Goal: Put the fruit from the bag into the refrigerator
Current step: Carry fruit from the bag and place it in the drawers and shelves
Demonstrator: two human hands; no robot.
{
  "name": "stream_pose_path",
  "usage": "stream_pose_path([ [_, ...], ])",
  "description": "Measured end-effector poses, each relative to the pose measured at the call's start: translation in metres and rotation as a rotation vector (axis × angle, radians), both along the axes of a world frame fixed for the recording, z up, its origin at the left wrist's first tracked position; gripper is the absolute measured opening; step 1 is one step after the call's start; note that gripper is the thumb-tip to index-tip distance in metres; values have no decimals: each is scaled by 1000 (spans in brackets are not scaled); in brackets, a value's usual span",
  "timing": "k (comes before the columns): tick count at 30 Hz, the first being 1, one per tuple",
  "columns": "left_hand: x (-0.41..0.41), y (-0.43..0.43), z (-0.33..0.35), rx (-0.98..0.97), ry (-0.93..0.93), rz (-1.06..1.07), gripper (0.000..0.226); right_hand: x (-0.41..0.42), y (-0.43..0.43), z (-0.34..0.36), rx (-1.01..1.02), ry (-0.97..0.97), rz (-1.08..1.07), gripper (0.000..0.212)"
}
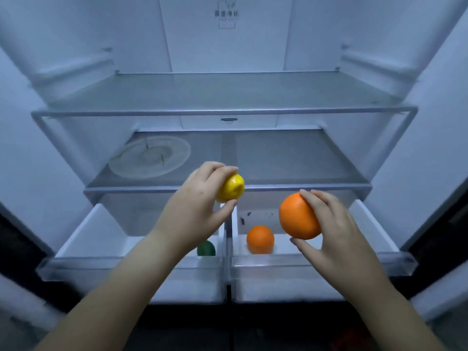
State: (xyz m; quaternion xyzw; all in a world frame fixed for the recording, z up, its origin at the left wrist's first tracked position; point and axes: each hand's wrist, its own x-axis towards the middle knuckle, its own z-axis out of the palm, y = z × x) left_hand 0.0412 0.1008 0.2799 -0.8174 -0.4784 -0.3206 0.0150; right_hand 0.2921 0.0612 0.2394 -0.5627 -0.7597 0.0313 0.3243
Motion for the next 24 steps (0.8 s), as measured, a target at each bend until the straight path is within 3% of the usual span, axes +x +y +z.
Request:
stream_pose_path([
  [13,67,134,-32,-175,192,71,52,34,119,-53,-787,-349,71,70],
  [17,79,159,-39,-232,153,-1,48,25,134,-59,-898,-421,50,47],
  [24,92,180,-53,-251,188,-94,53,14,158,-84,-1046,-479,11,54],
])
